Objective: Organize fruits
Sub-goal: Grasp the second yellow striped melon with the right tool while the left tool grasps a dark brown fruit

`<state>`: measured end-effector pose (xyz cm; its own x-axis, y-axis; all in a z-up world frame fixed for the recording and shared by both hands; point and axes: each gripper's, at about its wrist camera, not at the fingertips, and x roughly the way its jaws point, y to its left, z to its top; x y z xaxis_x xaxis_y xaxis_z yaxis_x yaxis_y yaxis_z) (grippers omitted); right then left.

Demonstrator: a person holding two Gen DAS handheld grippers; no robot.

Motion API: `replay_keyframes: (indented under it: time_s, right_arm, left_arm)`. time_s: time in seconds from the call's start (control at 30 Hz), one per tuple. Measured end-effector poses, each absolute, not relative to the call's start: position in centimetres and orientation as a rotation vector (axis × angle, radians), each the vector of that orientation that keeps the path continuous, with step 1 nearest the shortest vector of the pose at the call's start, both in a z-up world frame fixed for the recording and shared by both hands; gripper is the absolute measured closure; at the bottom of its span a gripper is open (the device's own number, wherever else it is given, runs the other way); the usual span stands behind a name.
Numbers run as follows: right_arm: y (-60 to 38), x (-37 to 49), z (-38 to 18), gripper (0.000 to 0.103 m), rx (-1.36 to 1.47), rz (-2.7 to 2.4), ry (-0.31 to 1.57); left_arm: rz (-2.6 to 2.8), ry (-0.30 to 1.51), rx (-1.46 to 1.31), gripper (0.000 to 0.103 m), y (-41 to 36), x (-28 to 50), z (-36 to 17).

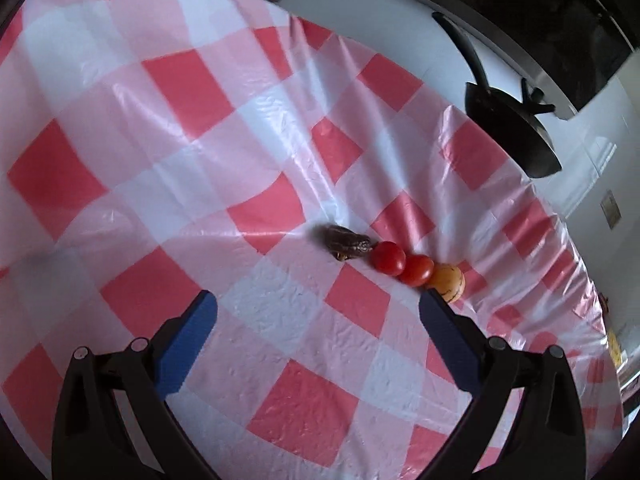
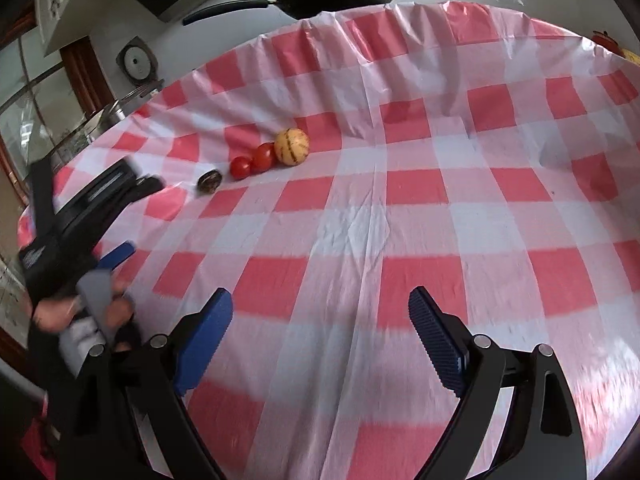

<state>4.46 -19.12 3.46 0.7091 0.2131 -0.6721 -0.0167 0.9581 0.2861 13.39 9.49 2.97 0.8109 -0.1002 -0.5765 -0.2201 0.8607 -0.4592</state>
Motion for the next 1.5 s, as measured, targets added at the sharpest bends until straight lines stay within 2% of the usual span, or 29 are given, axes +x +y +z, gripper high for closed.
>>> replay_keyframes:
  time_s: [0.47, 0.6, 0.87, 0.97, 1.0, 1.03, 1.33, 1.5]
  right_arm:
    - [-16.0, 19.2, 3.1, 0.018, 0.285, 0.094, 0.773]
    - [-13.5, 23.1, 1.9, 0.03, 0.146, 0.059, 0.876]
    - [-12.0, 27.4, 1.6, 0.037, 0.075, 0.027, 0.9]
    - [-11.6, 28.8, 1.5, 0.044, 0.067, 0.036, 0.908]
    - [-11.5, 28.9, 1.6, 0.055, 0.061, 0.041, 0.905]
    - [-11.3, 28.8, 1.7, 0.06, 0.053, 0.061, 0.899]
    - [-16.5, 18.7, 2.2, 0.06, 0.356, 0.079, 0.808]
    - [-19.8, 16.6, 1.5, 0.06, 0.554, 0.069, 0.748]
  left_arm:
    - [0.141, 0.685, -0.518, 0.002, 10.2, 13.7, 2.0]
    - [0.139, 0.697, -0.507, 0.002, 10.1, 13.8, 1.9]
    - [0.139, 0.712, -0.535, 0.002, 10.5, 13.7, 1.5]
    - [0.137, 0.713, -0.534, 0.002, 10.5, 13.7, 1.5]
    - [0.136, 0.715, -0.534, 0.002, 10.5, 13.7, 1.5]
    - [0.133, 0.718, -0.533, 0.002, 10.5, 13.8, 1.5]
    - [0.118, 0.718, -0.511, 0.002, 10.0, 13.9, 1.6]
    - [0.098, 0.694, -0.469, 0.002, 9.4, 13.5, 2.1]
